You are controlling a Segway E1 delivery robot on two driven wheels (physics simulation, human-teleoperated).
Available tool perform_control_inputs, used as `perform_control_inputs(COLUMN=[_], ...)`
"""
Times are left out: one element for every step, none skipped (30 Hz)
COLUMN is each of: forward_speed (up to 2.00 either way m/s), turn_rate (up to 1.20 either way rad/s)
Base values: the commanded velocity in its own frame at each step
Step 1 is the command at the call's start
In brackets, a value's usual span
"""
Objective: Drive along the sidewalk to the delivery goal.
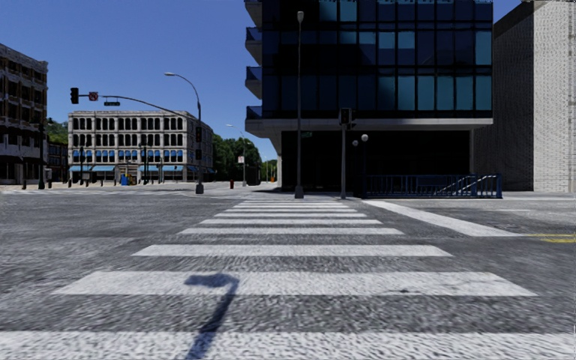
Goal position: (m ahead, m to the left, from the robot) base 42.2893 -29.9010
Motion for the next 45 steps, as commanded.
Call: perform_control_inputs(forward_speed=[2.00, 2.00, 2.00, 2.00, 2.00, 2.00, 2.00, 2.00, 1.99, 1.98, 2.00, 2.00, 2.00, 2.00, 2.00, 2.00, 2.00, 2.00, 2.00, 2.00, 2.00, 2.00, 2.00, 2.00, 2.00, 2.00, 2.00, 2.00, 2.00, 2.00, 2.00, 2.00, 2.00, 2.00, 2.00, 2.00, 2.00, 2.00, 2.00, 2.00, 2.00, 2.00, 2.00, 2.00, 2.00], turn_rate=[0.00, 0.00, 0.00, 0.00, 0.00, 0.00, 0.00, 0.00, 0.00, 0.00, 0.00, 0.00, 0.00, 0.00, 0.00, 0.00, 0.00, 0.00, 0.00, 0.00, 0.08, 0.25, 0.33, 0.33, 0.35, 0.30, 0.12, 0.12, 0.01, 0.00, 0.00, 0.00, 0.00, 0.00, 0.00, 0.00, 0.00, 0.00, 0.00, 0.00, 0.00, 0.00, 0.00, 0.00, 0.00])
